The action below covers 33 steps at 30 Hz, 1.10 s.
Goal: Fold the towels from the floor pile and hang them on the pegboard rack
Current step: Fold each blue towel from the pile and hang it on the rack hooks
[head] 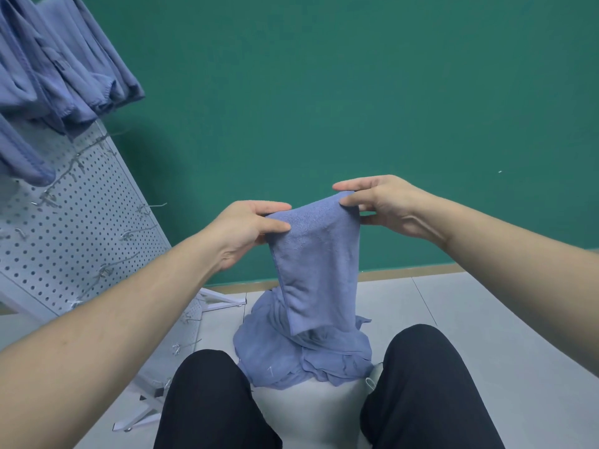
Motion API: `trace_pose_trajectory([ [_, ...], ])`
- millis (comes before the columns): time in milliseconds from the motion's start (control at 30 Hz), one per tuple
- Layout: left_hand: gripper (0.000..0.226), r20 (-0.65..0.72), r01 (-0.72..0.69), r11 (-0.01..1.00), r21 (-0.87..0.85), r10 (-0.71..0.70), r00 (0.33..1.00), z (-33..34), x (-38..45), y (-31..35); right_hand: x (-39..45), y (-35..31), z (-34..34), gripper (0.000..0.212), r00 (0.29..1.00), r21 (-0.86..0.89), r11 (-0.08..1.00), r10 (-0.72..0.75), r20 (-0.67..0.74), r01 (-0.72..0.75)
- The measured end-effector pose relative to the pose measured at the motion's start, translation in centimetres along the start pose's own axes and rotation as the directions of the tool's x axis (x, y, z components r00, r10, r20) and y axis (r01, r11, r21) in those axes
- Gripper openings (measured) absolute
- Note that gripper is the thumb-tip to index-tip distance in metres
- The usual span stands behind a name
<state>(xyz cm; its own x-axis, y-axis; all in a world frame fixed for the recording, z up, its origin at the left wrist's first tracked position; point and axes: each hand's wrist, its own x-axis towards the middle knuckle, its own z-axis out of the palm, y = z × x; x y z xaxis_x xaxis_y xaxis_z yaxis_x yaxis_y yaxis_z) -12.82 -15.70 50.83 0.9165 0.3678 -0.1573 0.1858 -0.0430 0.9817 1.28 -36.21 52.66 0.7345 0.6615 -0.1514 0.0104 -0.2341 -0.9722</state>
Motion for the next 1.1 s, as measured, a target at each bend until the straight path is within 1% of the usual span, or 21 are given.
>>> trace_pose_trajectory([
  [67, 0.033, 0.024, 0.021, 0.999, 0.035, -0.022, 0.999, 0.0, -0.1, 0.2, 0.0, 0.0, -0.1, 0.026, 1.000, -0.019, 1.000, 0.012, -0.017, -0.012],
  [167, 0.023, 0.005, 0.032, 0.989, 0.144, -0.033, 0.999, 0.2, -0.3, 0.3, 0.0, 0.1, -0.1, 0.027, 0.999, -0.179, 0.984, -0.003, -0.053, -0.006],
  [233, 0.020, -0.003, 0.046, 0.983, 0.176, -0.046, 0.999, 0.6, -0.2, 0.3, 0.0, 0.2, 0.2, 0.031, 0.997, -0.284, 0.959, -0.020, -0.080, -0.004],
  [333, 0.017, 0.005, 0.106, 0.988, 0.113, -0.108, 0.994, 1.3, -0.2, 0.4, 0.0, 0.1, 0.8, 0.036, 0.992, -0.376, 0.926, -0.010, -0.127, -0.039],
  [367, 0.015, 0.026, 0.135, 0.988, 0.072, -0.137, 0.990, 1.4, -0.2, 0.4, 0.0, 0.0, 0.9, 0.033, 0.991, -0.388, 0.919, 0.009, -0.133, -0.061],
  [433, 0.014, 0.089, 0.184, 0.983, 0.014, -0.185, 0.979, 1.5, -0.1, 0.4, -0.1, -0.1, 1.1, 0.019, 0.991, -0.406, 0.907, 0.065, -0.120, -0.109],
  [467, 0.018, 0.126, 0.201, 0.980, 0.011, -0.201, 0.971, 1.4, -0.2, 0.3, -0.2, -0.2, 1.1, 0.019, 0.990, -0.433, 0.892, 0.095, -0.102, -0.130],
  [533, 0.033, 0.188, 0.209, 0.977, 0.040, -0.212, 0.959, 1.4, -0.3, 0.2, -0.4, -0.5, 1.0, 0.034, 0.987, -0.489, 0.857, 0.148, -0.069, -0.163],
  [600, 0.044, 0.203, 0.194, 0.977, 0.093, -0.209, 0.957, 1.4, -0.4, 0.3, -0.7, -0.7, 0.9, 0.045, 0.982, -0.503, 0.848, 0.187, -0.016, -0.169],
  [633, 0.048, 0.194, 0.186, 0.975, 0.125, -0.207, 0.959, 1.4, -0.4, 0.2, -0.9, -0.7, 0.9, 0.048, 0.979, -0.493, 0.852, 0.206, 0.010, -0.174],
  [700, 0.057, 0.153, 0.154, 0.964, 0.216, -0.189, 0.970, 1.5, -0.4, 0.1, -1.1, -0.6, 0.7, 0.045, 0.970, -0.465, 0.867, 0.233, 0.065, -0.177],
  [733, 0.062, 0.121, 0.129, 0.951, 0.280, -0.168, 0.978, 1.5, -0.4, 0.0, -1.1, -0.5, 0.6, 0.040, 0.965, -0.454, 0.874, 0.244, 0.097, -0.175],
  [800, 0.065, 0.060, 0.075, 0.896, 0.438, -0.112, 0.992, 1.6, -0.5, 0.1, -1.2, -0.3, 0.4, 0.033, 0.953, -0.473, 0.867, 0.261, 0.155, -0.160],
  [867, 0.059, 0.015, 0.023, 0.791, 0.612, -0.041, 0.999, 1.8, -0.8, 0.2, -1.1, 0.0, 0.5, 0.033, 0.958, -0.532, 0.837, 0.243, 0.153, -0.128],
  [900, 0.050, 0.001, 0.008, 0.744, 0.668, -0.011, 1.000, 1.9, -0.9, 0.3, -0.9, 0.2, 0.6, 0.030, 0.967, -0.573, 0.814, 0.217, 0.135, -0.102],
  [933, 0.037, 0.001, -0.006, 0.721, 0.693, 0.007, 1.000, 1.9, -0.9, 0.4, -0.8, 0.3, 0.7, 0.025, 0.976, -0.620, 0.781, 0.187, 0.115, -0.076],
  [1000, 0.015, 0.020, -0.032, 0.713, 0.701, 0.026, 0.999, 2.0, -0.8, 0.5, -0.6, 0.4, 0.8, 0.015, 0.987, -0.715, 0.697, 0.144, 0.075, -0.047],
  [1033, 0.010, 0.022, -0.045, 0.707, 0.706, 0.041, 0.999, 2.0, -0.7, 0.5, -0.5, 0.4, 0.6, 0.013, 0.989, -0.735, 0.677, 0.132, 0.062, -0.044],
  [1100, 0.006, 0.019, -0.064, 0.723, 0.688, 0.071, 0.997, 1.7, -0.4, 0.3, -0.2, 0.6, 0.1, 0.017, 0.993, -0.708, 0.704, 0.114, 0.039, -0.053],
])
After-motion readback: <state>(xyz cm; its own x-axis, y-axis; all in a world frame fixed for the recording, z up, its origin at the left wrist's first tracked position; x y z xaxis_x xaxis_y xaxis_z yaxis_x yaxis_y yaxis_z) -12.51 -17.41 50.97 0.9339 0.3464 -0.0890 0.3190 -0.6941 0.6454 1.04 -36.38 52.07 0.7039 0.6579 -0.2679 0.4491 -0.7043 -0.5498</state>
